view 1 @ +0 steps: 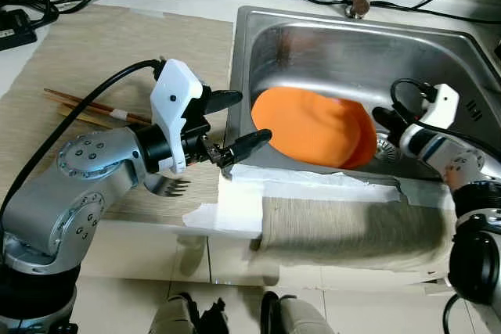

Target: Kitchen organization

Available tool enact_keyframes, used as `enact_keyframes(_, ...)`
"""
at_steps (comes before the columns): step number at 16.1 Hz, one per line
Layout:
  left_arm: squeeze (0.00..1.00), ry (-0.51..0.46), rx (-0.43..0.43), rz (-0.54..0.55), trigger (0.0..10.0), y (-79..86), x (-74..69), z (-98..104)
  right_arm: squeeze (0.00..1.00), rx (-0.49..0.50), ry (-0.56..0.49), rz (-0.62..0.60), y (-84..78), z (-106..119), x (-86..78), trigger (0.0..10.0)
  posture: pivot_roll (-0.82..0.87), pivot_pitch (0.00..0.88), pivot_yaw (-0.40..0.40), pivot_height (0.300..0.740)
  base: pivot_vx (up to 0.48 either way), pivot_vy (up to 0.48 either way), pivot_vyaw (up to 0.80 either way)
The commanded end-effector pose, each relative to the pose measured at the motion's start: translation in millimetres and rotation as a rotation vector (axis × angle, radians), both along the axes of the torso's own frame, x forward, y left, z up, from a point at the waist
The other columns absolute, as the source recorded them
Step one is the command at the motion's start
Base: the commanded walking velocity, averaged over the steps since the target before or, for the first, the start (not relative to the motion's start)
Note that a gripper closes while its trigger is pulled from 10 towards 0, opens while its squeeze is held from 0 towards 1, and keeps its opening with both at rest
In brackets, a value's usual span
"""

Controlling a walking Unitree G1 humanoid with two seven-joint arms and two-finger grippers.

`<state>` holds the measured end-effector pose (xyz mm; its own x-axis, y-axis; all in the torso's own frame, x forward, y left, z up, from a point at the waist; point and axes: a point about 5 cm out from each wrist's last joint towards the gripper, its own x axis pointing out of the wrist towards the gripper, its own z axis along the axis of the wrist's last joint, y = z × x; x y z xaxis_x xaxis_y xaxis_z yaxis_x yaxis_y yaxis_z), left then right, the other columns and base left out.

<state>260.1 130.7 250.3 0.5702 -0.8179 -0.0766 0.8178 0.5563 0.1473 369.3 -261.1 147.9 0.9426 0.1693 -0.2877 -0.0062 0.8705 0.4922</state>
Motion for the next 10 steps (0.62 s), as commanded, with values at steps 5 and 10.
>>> enact_keyframes(5, 0.00, -0.011, 0.018, 0.023, 10.0, 5.8, -4.6, 2, 0.00, -0.151, -0.079, -0.001, -33.2, 21, -9.5, 10.0, -0.13, 0.164, -0.074, 0.740, 0.000, 0.000, 0.00)
enact_keyframes(10, 0.00, -0.028, 0.025, 0.189, 10.0, 41.1, 2.2, 2, 0.00, -0.367, -0.184, 0.046, -40.6, 29, -25.3, 10.0, -0.15, 0.167, -0.063, 0.740, 0.000, 0.000, 0.00)
